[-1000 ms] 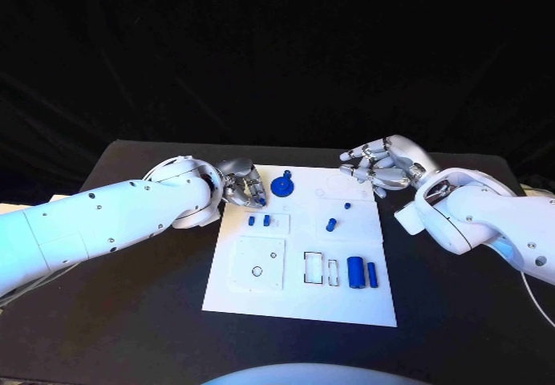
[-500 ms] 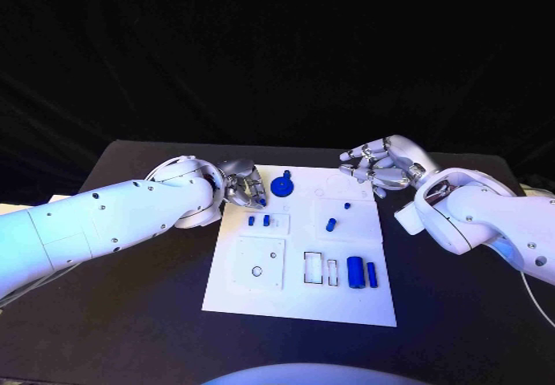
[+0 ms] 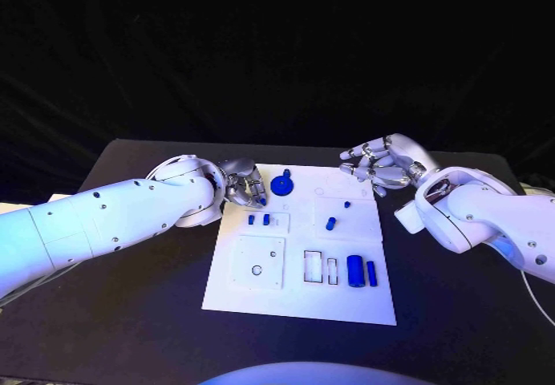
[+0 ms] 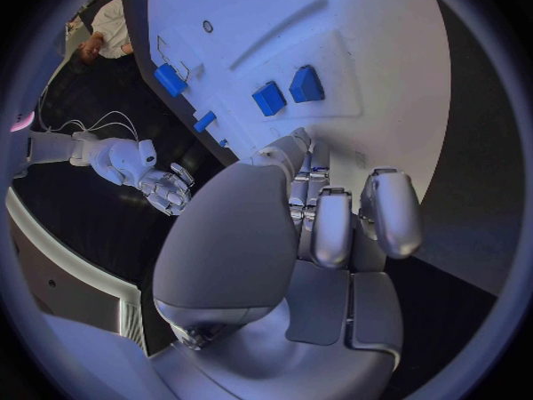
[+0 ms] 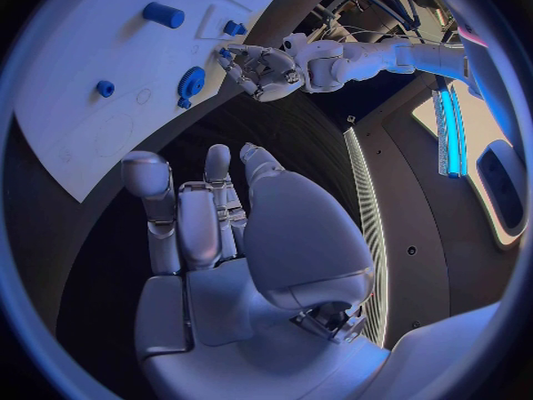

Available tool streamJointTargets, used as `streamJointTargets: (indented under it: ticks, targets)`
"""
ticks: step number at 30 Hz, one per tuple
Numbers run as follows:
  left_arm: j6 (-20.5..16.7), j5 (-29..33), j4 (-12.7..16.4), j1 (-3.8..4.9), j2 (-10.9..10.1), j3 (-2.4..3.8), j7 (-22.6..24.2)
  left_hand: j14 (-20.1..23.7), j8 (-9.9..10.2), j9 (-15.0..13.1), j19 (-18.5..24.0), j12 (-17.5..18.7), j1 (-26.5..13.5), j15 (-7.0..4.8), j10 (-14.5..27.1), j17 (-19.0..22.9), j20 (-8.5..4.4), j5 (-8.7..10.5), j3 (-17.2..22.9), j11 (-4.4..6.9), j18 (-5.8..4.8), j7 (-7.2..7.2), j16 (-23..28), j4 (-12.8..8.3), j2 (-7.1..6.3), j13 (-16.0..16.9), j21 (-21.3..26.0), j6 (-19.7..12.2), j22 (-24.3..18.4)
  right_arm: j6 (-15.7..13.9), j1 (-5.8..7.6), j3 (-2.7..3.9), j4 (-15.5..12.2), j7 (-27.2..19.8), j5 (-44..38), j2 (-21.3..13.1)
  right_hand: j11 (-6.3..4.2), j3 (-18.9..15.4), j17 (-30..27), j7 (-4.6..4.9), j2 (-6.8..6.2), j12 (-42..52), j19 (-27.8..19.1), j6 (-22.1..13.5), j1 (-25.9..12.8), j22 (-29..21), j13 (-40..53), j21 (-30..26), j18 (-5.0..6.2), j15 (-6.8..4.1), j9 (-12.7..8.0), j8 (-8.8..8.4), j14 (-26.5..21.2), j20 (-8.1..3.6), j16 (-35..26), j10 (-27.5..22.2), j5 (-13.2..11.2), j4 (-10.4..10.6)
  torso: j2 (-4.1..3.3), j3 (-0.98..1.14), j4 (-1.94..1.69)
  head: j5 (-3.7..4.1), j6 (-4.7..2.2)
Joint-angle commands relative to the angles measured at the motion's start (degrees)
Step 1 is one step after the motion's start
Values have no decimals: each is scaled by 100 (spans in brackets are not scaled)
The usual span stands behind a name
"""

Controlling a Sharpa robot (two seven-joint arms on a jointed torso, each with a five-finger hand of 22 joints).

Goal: Assemble the parts on the task board

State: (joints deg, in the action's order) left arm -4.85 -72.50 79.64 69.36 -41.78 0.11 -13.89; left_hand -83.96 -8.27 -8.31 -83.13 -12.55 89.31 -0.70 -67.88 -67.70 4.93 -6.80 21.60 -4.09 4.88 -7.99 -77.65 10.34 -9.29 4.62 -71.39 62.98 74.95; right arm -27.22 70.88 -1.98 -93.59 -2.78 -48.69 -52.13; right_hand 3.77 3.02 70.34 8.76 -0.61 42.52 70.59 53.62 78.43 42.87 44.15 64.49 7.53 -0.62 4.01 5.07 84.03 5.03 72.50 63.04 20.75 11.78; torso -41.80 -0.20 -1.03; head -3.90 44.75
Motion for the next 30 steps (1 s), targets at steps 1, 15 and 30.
streamJointTargets:
  ticks: [1,15,30]
  targets:
    - [160,-66,-4,-1,7,1,-101,-129,25,9,-15,42,-68,-5,-32,10,15,-16,34,11,-68,-18,14,13,6,-8,36,16,205,47,-3,0,-7,-49,-23,1,-5,9,1,20,26,18,-25,-3,37,0,4,-19,80,-19,-1,-14,109,7,-28,-33,17,28,3,-4,2,6,2]
    - [140,-92,-28,-1,-8,0,-188,-84,438,220,29,239,-238,119,80,130,105,-19,121,-144,-59,-226,59,-7,-195,-26,125,-577,175,49,-3,0,3,-33,-22,2,-3,4,-30,23,25,10,-44,-8,33,-57,-16,-53,90,-17,-2,-16,102,7,-58,-46,16,46,4,-3,1,-7,-1]
    - [-83,170,-85,-1,-171,-2,39,-76,367,261,48,242,-140,111,-51,163,132,-19,269,-126,-38,-209,53,-103,-151,8,178,-578,156,728,-3,0,98,598,-1013,-20,74,278,-584,99,40,-780,-605,6,526,-1056,-643,-747,247,60,11,5,-245,68,-648,-655,-640,-147,13,3,-2,9,-68]
